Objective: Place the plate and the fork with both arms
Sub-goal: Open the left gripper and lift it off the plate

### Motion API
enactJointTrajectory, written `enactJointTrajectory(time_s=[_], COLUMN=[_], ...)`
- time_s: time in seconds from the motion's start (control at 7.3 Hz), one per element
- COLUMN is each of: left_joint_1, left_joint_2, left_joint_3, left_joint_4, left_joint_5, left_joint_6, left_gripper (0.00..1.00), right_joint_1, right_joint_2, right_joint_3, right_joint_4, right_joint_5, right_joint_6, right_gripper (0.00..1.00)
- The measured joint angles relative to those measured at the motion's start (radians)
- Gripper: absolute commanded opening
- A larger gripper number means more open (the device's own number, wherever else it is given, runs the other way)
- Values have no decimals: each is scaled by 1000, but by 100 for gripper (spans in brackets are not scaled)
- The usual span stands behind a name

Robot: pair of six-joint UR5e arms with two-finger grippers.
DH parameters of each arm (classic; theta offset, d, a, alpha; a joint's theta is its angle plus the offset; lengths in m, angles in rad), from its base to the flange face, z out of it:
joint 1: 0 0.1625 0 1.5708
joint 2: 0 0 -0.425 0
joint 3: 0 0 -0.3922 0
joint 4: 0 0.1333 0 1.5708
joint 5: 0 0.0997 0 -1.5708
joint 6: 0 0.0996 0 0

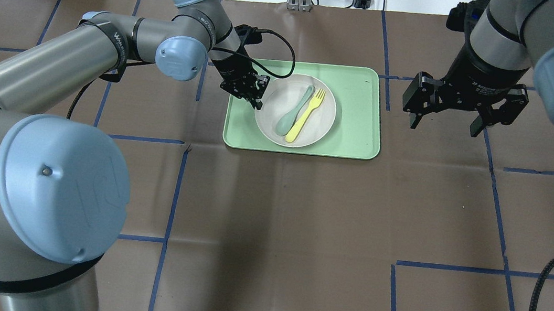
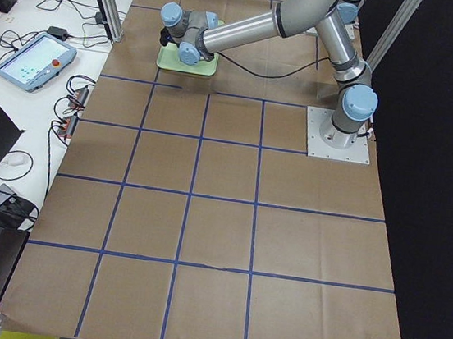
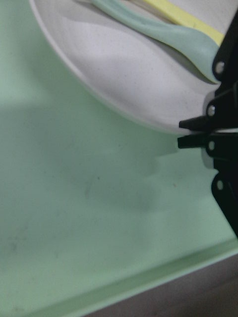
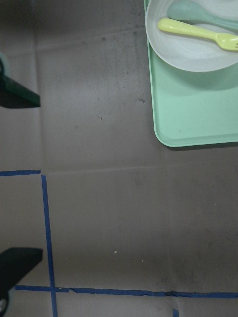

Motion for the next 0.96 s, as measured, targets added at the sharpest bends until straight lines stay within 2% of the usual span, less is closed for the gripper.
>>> enactJointTrajectory(time_s=[0.14, 0.27, 0.41, 0.55, 0.96], left_joint_1=[-2, -2, -2, -2, -9], left_joint_2=[-14, -20, -23, -25, -5], left_joint_3=[25, 35, 36, 35, 32], left_joint_4=[-15, -25, -29, -31, -35], left_joint_5=[2, 6, 12, 18, 53], left_joint_6=[1, 6, 13, 16, 9], left_gripper=[7, 28, 80, 98, 99], right_joint_1=[0, 0, 0, 0, 0], right_joint_2=[0, 0, 0, 0, 1], right_joint_3=[0, 0, 0, 0, 1], right_joint_4=[0, 0, 0, 0, 0], right_joint_5=[0, 0, 0, 0, 0], right_joint_6=[0, 0, 0, 0, 0], right_gripper=[100, 100, 100, 100, 100])
